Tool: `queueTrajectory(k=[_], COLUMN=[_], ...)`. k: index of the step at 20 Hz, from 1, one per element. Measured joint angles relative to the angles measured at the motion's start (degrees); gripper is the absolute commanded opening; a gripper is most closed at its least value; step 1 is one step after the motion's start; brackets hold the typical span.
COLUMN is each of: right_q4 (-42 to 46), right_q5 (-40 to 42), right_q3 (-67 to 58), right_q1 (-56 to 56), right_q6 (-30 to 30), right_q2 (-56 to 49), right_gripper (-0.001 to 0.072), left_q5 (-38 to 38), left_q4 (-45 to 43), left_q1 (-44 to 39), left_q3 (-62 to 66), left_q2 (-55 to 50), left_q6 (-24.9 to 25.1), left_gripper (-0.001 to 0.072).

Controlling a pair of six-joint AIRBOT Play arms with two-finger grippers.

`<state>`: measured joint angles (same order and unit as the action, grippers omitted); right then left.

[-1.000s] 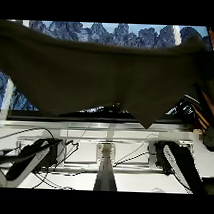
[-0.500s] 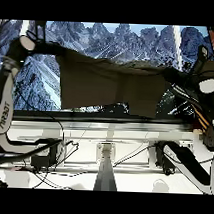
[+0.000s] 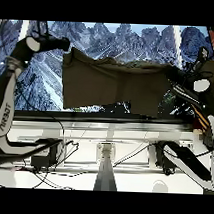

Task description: Fold the clothes and pants, and hang the long-sleeved shirts on hangers.

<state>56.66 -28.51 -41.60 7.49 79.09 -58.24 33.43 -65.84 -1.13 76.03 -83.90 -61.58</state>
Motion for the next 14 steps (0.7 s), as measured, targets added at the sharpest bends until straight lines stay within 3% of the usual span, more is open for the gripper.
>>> queueTrajectory(k=[1,2,8,13,14], right_q4=[0.04,0.04,0.11,0.15,0.15], right_q5=[-0.22,-0.35,-1.40,-1.90,-2.01], right_q3=[0.02,0.02,0.02,0.02,0.02], right_q1=[0.00,0.00,0.00,0.00,0.00], right_q6=[0.00,0.00,-0.02,-0.02,-0.02], right_q2=[-0.04,-0.04,-0.11,-0.11,-0.11], right_gripper=[0.0012,0.0012,0.0012,0.0012,0.0012], left_q5=[3.54,7.65,31.89,41.38,41.83], left_q4=[-0.07,-0.13,-4.37,2.36,3.93], left_q1=[1.88,3.89,21.03,31.69,32.15], left_q3=[0.00,0.00,-0.94,-15.34,-19.63], left_q2=[2.01,4.09,15.06,19.19,19.54], left_q6=[-0.39,-0.74,-1.01,0.61,1.60], left_gripper=[0.0295,0.0014,0.0013,0.0016,0.0117])
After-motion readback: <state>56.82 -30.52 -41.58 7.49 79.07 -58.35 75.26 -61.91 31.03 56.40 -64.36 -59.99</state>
